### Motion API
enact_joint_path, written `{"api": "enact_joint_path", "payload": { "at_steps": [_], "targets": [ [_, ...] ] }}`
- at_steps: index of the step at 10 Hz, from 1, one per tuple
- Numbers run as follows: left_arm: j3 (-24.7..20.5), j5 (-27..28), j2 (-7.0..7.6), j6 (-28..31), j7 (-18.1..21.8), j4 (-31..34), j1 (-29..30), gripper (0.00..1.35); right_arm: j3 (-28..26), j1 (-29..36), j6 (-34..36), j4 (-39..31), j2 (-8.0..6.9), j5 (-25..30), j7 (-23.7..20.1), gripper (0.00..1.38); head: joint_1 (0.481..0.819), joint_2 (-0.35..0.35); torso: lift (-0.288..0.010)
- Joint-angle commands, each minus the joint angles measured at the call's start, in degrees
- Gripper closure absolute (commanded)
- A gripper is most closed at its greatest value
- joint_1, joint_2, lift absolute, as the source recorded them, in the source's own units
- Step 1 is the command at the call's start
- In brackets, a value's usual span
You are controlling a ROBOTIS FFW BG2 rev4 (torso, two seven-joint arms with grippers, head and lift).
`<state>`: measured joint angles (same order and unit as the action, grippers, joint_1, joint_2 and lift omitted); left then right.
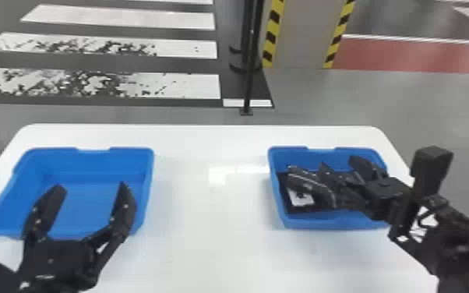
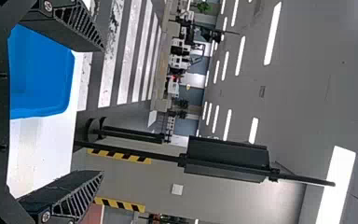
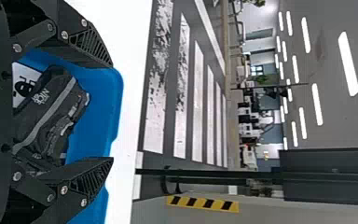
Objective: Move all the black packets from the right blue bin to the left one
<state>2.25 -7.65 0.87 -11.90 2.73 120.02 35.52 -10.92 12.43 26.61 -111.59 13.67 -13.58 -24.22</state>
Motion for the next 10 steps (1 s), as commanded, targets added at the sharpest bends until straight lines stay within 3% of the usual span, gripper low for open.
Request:
{"api": "enact_joint_path", "payload": {
  "at_steps": [1, 7, 8, 10],
  "targets": [
    [0.26, 0.00, 0.10, 0.22, 0.00, 0.00, -0.08, 0.09, 3.26, -5.26, 4.75, 7.31, 1.36, -0.36, -0.22, 0.36, 0.695, -0.090, -0.140],
    [0.26, 0.46, 0.10, 0.92, 0.09, 0.00, -0.36, 0.09, 7.15, -13.42, 7.00, 20.53, 2.68, -0.25, -0.48, 0.38, 0.695, -0.085, -0.140],
    [0.26, 0.46, 0.10, 1.35, 0.09, 0.00, -0.36, 0.09, 8.06, -14.26, 7.00, 21.24, 2.85, -0.02, -0.48, 0.48, 0.695, -0.084, -0.140],
    [0.03, 0.57, 0.10, 0.92, 0.09, -0.14, -0.36, 0.09, 8.86, -13.70, 10.23, 20.67, 2.85, -2.88, 0.48, 1.16, 0.695, -0.076, -0.140]
  ]
}}
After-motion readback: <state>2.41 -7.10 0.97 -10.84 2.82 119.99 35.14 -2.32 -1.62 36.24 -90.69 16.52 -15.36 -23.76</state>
